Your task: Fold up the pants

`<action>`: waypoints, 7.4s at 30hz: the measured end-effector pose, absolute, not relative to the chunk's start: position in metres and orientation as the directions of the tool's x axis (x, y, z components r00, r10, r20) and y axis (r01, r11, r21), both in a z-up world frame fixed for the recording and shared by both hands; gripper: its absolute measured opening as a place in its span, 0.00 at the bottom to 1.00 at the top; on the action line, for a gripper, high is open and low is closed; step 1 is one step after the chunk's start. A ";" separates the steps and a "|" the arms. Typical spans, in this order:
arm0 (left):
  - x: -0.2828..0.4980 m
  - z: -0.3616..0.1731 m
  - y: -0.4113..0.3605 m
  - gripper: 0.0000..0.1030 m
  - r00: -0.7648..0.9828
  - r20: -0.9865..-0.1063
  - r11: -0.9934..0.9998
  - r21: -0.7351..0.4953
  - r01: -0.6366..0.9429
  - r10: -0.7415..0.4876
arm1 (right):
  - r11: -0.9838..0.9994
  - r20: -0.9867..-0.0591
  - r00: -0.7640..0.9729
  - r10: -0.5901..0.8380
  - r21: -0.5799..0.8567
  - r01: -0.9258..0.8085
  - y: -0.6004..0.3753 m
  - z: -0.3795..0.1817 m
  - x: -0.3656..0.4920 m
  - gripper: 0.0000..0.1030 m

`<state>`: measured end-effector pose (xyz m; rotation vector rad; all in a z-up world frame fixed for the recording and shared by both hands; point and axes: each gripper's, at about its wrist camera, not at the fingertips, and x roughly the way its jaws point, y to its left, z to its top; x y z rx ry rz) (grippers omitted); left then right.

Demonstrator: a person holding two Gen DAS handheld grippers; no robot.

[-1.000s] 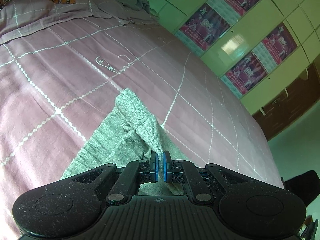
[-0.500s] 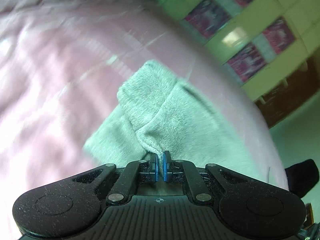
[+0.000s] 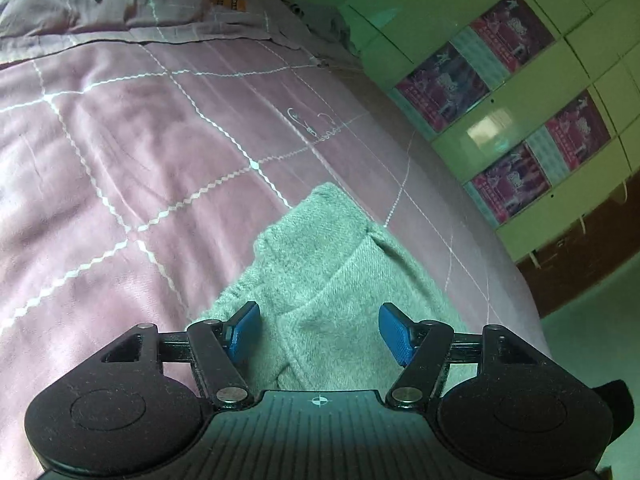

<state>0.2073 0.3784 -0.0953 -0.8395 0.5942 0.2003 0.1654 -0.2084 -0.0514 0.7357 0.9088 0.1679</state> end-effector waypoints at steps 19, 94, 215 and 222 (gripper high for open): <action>0.194 -0.105 0.392 0.18 0.729 -0.669 0.674 -0.607 -0.421 -0.147 | 0.732 -0.536 0.731 0.422 0.678 0.075 -0.245 -0.020 0.131 0.11; 0.204 -0.099 0.320 0.03 0.649 -0.756 0.843 -0.403 -0.356 -0.087 | 0.958 -0.767 0.638 0.070 -0.126 -0.257 -0.248 -0.003 0.154 0.57; 0.145 -0.057 0.322 0.18 0.792 -0.540 0.789 -0.337 -0.515 0.286 | 0.773 -0.620 0.523 0.584 0.228 -0.593 -0.087 -0.013 0.288 0.23; 0.171 -0.053 0.252 0.18 0.829 -0.552 0.916 -0.281 -0.286 0.089 | 0.805 -0.575 0.581 0.576 0.274 -0.526 -0.127 -0.001 0.215 0.27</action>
